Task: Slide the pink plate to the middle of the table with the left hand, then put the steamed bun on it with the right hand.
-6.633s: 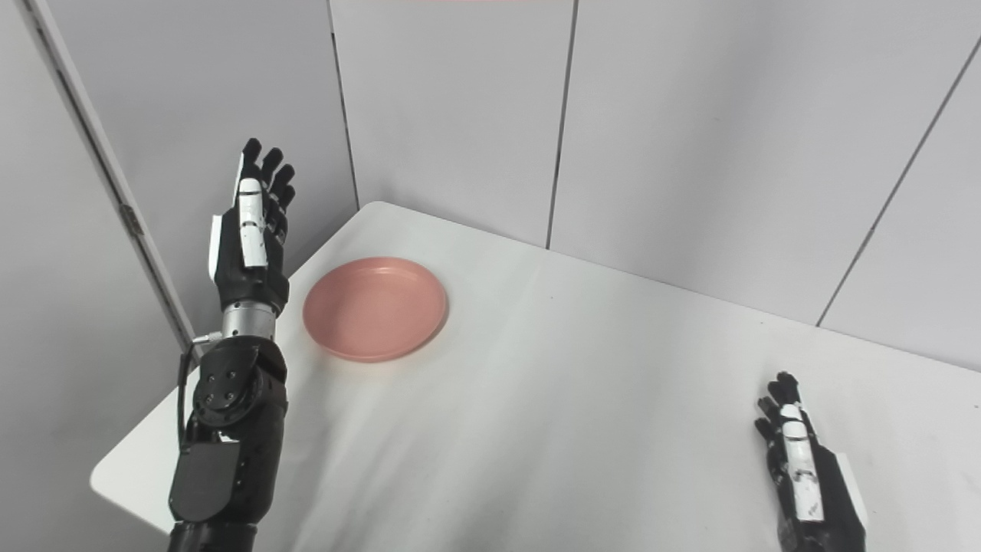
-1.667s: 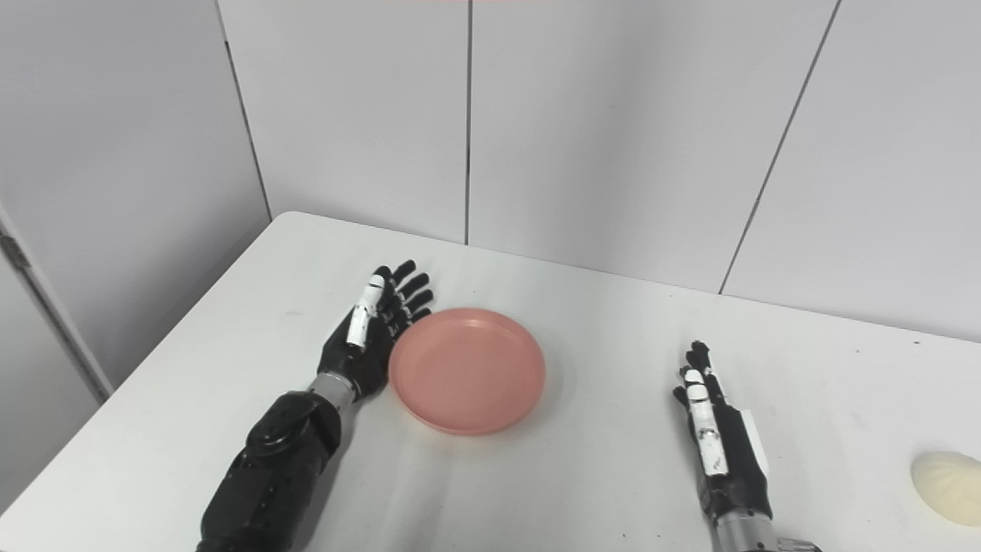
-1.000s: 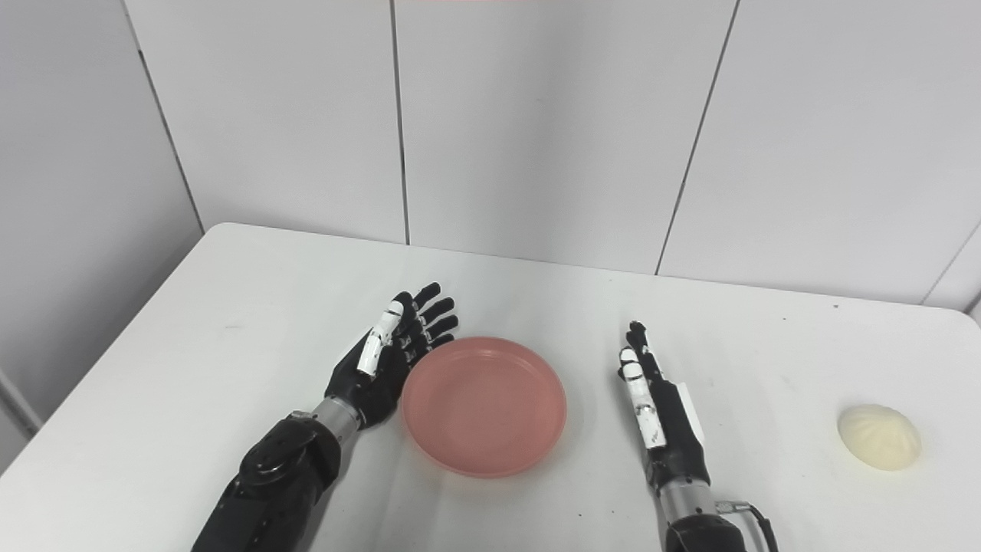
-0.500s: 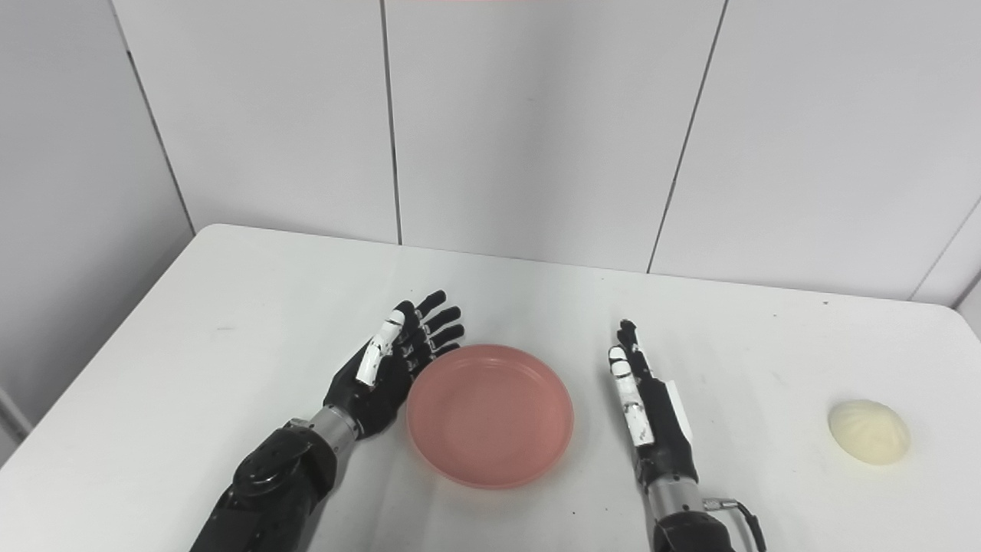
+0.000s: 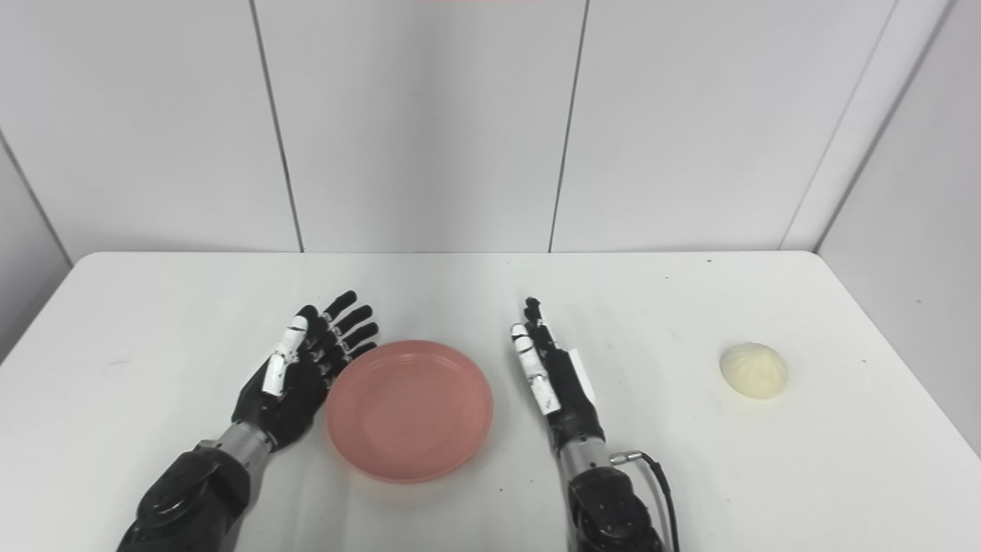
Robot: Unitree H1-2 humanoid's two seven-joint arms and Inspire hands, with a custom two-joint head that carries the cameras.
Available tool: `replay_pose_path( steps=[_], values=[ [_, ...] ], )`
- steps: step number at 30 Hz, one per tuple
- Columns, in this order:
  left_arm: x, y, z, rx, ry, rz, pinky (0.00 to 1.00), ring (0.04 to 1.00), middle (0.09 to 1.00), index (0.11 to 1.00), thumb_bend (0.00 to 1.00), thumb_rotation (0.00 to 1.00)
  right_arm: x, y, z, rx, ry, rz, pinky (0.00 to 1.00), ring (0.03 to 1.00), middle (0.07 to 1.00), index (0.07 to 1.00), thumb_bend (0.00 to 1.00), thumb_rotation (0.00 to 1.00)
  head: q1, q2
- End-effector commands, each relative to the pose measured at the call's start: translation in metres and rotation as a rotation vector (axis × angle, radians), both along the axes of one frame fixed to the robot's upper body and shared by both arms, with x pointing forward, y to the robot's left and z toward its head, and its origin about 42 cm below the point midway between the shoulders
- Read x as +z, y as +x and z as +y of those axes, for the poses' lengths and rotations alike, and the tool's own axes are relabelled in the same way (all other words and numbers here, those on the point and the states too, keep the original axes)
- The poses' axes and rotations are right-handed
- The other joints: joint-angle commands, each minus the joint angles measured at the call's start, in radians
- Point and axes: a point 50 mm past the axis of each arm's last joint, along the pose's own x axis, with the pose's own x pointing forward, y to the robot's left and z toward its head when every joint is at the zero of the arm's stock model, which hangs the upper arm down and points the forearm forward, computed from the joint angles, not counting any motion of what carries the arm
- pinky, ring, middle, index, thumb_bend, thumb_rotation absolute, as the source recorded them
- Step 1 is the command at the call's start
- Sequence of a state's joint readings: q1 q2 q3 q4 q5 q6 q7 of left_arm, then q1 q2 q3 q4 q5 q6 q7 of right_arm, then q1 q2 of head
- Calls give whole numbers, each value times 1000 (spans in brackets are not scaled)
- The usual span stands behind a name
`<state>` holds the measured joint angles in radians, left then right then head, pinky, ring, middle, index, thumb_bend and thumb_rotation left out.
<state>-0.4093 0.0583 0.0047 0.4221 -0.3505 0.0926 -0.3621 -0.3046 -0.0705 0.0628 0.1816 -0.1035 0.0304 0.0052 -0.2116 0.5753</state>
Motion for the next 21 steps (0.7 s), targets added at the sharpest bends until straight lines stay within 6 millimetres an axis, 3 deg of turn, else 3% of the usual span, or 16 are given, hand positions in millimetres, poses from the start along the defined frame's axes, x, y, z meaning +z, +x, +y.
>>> replay_pose_path(
  steps=[1,3,8,11,13,21],
  values=[
    [-64,-32,23,37,72,243,890,898,910,914,475,1000,22,7,-2,-4,-66,-52,875,926,961,989,516,935,-8,-1],
    [-65,-31,26,36,72,242,891,898,911,917,475,1000,32,8,-4,-23,-88,-76,834,896,949,980,576,922,-31,-6],
    [-70,-29,37,40,52,245,887,894,909,912,483,1000,69,10,-24,-103,-217,-206,762,888,950,955,614,848,-91,-20],
    [-74,-28,44,42,55,241,873,882,900,900,493,999,88,9,-34,-163,-315,-291,742,835,908,946,737,827,-119,-25],
    [-76,-27,49,42,51,241,869,880,898,898,495,993,104,6,-41,-206,-365,-347,719,822,899,945,763,798,-141,-28],
    [-83,-24,62,43,38,246,849,873,897,893,513,951,151,-10,-74,-340,-544,-386,653,788,849,933,880,670,-191,-33]
  ],
)
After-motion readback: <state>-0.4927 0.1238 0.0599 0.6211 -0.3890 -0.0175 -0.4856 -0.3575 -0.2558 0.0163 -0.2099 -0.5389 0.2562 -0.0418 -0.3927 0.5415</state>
